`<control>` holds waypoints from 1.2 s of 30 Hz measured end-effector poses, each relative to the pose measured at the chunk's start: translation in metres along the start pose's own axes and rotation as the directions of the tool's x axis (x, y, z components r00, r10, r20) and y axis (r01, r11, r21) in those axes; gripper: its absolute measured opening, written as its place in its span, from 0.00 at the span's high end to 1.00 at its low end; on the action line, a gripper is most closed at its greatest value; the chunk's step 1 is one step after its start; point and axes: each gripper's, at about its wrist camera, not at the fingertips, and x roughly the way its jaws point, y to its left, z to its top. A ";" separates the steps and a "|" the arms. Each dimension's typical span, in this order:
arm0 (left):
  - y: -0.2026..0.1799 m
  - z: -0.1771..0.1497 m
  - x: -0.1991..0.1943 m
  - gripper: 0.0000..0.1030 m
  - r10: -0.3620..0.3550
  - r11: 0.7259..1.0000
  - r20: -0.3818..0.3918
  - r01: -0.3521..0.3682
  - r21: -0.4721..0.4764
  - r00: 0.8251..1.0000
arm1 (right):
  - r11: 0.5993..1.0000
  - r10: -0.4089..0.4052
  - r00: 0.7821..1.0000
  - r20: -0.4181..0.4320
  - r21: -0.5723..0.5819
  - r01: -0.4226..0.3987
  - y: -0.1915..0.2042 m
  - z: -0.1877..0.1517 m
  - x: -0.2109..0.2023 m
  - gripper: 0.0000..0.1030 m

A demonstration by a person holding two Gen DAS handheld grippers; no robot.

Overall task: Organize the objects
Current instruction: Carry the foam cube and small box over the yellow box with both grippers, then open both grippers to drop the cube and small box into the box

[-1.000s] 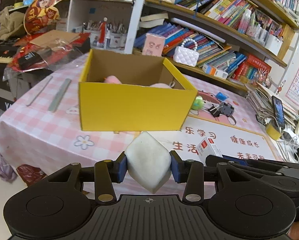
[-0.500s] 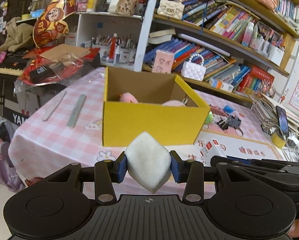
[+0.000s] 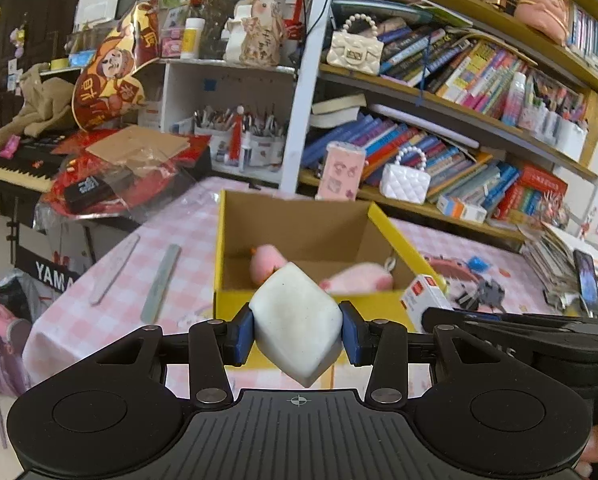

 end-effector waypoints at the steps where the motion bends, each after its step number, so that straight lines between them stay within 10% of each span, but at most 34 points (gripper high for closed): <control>1: -0.001 0.004 0.004 0.59 -0.001 1.000 0.007 0.001 0.011 1.000 | 1.000 0.004 1.000 0.004 0.000 -0.004 -0.001 0.006 0.006 0.87; 15: -0.014 0.040 0.106 0.59 0.142 0.986 -0.023 -0.140 0.085 0.990 | 0.995 0.067 0.997 -0.031 -0.069 -0.069 -0.033 0.084 0.120 0.87; 36: -0.023 0.030 0.170 0.51 0.271 0.959 -0.165 -0.252 0.126 0.948 | 0.962 0.144 0.949 -0.280 -0.186 -0.201 -0.039 0.096 0.216 0.86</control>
